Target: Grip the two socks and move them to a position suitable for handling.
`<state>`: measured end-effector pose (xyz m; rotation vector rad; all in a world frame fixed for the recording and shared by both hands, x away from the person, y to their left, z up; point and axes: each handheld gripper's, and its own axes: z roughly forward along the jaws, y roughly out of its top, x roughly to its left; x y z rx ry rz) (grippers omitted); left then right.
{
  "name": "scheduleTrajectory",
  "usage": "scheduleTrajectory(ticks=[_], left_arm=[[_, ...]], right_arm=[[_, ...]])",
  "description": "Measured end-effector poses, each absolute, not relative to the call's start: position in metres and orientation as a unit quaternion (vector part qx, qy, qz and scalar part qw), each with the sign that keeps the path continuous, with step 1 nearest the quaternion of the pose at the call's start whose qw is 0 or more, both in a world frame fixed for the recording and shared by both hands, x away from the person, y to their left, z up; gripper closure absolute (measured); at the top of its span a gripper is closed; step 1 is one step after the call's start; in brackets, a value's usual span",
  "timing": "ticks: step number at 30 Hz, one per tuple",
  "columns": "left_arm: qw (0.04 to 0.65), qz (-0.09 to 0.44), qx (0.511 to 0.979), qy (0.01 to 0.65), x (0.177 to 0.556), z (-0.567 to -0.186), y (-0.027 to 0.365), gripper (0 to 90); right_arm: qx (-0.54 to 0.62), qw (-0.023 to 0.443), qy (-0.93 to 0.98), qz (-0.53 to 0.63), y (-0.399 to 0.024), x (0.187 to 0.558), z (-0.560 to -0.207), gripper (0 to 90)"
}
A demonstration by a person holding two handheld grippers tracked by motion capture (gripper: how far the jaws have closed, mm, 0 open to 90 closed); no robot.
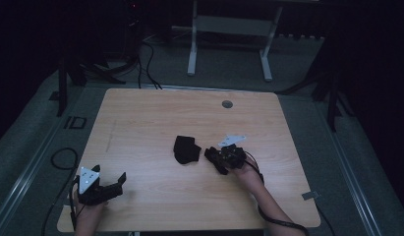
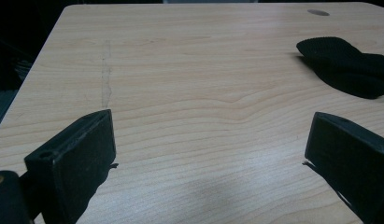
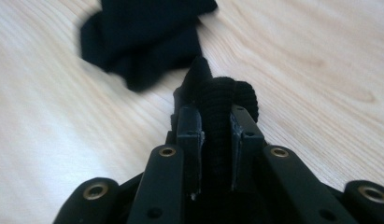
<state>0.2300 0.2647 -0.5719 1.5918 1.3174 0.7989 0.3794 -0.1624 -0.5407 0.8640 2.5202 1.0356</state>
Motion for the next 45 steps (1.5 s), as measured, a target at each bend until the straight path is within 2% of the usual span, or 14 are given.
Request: scheduleTrajectory(ticks=[9,11,18,20,27,28,29,31,34,38,45], left_arm=[[0.448,0.321,0.644,0.530,0.230,-0.571,0.263,2.0],[0.450,0.319,0.646,0.528,0.230,-0.571,0.262,2.1],[0.452,0.307,0.650,0.529,0.232,-0.572,0.260,2.1],[0.453,0.304,0.652,0.526,0.232,-0.571,0.259,2.1],[0.456,0.302,0.654,0.522,0.231,-0.571,0.258,2.1],[0.456,0.303,0.654,0.522,0.231,-0.571,0.258,2.1],[0.456,0.302,0.654,0.522,0.231,-0.571,0.258,2.1],[0.457,0.302,0.655,0.520,0.231,-0.571,0.258,2.1],[0.460,0.300,0.657,0.516,0.231,-0.571,0.256,2.1],[0.465,0.297,0.664,0.505,0.231,-0.570,0.251,2.1],[0.475,0.288,0.673,0.488,0.231,-0.567,0.240,2.1]], right_arm=[[0.284,0.137,0.860,0.400,-0.172,0.340,-0.508,77.2],[0.287,0.134,0.852,0.417,-0.175,0.321,-0.504,77.2],[0.281,0.127,0.865,0.395,-0.171,0.292,-0.525,76.9],[0.286,0.111,0.868,0.391,-0.170,0.289,-0.532,76.9],[0.280,0.102,0.881,0.366,-0.161,0.284,-0.556,73.9],[0.282,0.100,0.880,0.368,-0.161,0.285,-0.558,71.7],[0.288,0.089,0.876,0.376,-0.160,0.287,-0.560,60.9],[0.289,0.083,0.879,0.371,-0.159,0.287,-0.558,45.9],[0.289,0.093,0.871,0.386,-0.163,0.287,-0.546,36.9],[0.289,0.115,0.865,0.394,-0.174,0.294,-0.530,32.3],[0.294,0.065,0.876,0.376,-0.172,0.307,-0.544,29.7]])
